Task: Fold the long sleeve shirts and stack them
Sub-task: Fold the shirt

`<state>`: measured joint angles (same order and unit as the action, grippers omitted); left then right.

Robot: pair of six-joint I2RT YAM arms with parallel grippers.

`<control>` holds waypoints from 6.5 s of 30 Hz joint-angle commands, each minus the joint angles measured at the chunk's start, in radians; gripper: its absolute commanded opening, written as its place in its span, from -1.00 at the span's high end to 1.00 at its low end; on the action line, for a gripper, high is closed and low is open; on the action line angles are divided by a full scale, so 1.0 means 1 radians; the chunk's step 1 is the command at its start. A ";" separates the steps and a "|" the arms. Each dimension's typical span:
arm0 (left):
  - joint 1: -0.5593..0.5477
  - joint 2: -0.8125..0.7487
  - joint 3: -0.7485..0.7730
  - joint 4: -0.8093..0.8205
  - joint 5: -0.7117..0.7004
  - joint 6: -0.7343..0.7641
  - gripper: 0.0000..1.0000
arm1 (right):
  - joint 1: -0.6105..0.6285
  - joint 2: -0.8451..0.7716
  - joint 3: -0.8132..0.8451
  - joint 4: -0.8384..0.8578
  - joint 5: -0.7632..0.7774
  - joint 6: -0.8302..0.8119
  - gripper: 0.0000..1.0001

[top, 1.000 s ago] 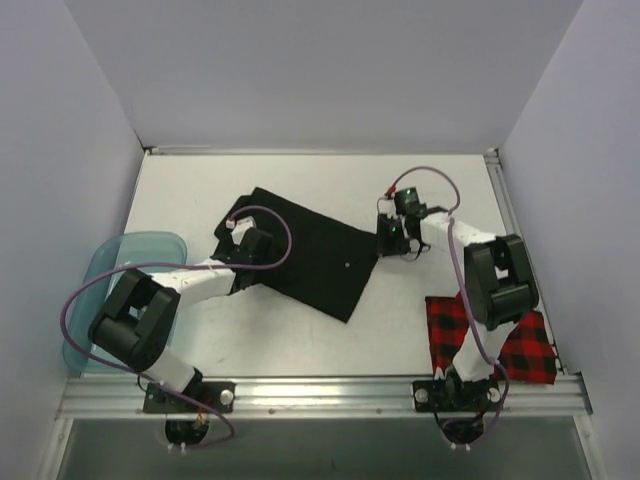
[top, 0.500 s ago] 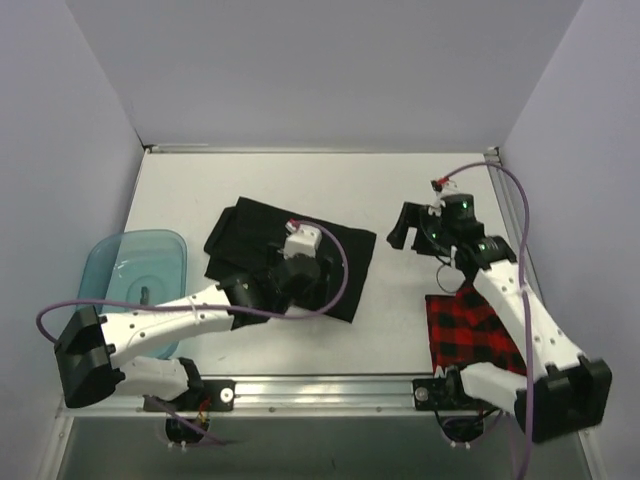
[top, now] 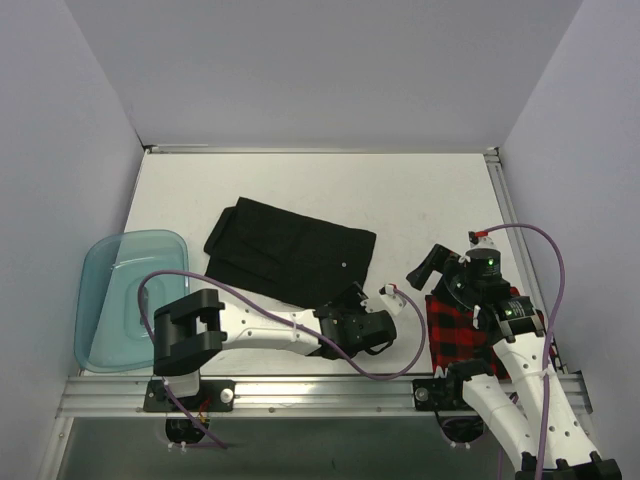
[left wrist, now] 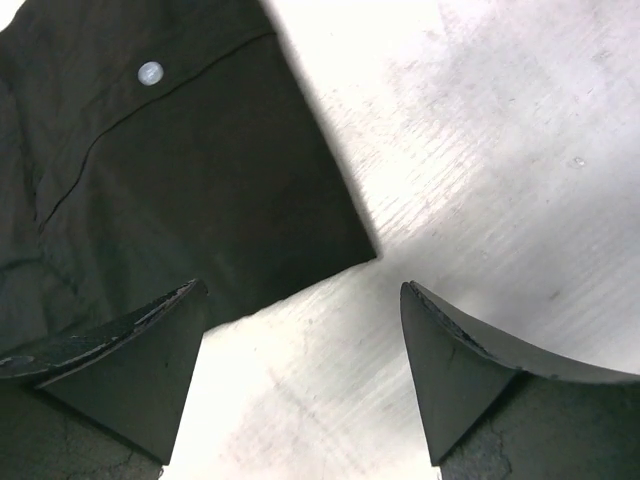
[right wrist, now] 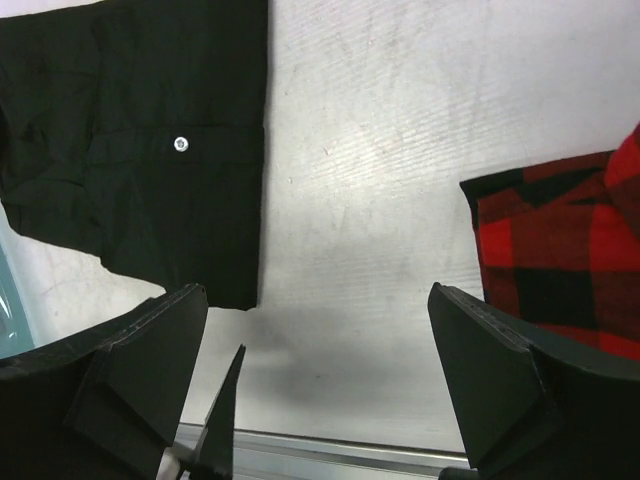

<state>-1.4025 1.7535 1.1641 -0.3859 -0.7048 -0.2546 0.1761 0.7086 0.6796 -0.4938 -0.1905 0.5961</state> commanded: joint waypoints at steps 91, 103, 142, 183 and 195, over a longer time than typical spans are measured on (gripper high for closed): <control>0.618 -0.482 -0.279 0.098 0.760 -0.451 -0.71 | 0.016 0.718 0.188 0.229 -0.216 -0.270 1.00; 0.924 -0.421 -0.370 0.105 0.741 -0.434 -0.43 | 0.037 0.841 0.552 -0.133 -0.077 -0.588 1.00; 0.804 -0.126 -0.550 0.558 0.832 -0.713 0.78 | 0.680 1.104 0.874 -0.425 0.770 -0.521 0.93; 0.795 -0.195 -0.656 0.621 0.820 -0.822 1.00 | 0.797 1.222 0.922 -0.309 0.553 -0.153 -0.12; 0.803 -0.223 -0.669 0.616 0.811 -0.834 1.00 | 0.761 0.870 0.662 -0.085 0.301 -0.067 -0.11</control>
<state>-0.5972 1.5414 0.5163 0.2741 0.1337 -1.0946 0.9527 1.6615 1.4158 -0.6350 0.1787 0.4831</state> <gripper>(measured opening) 0.010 0.562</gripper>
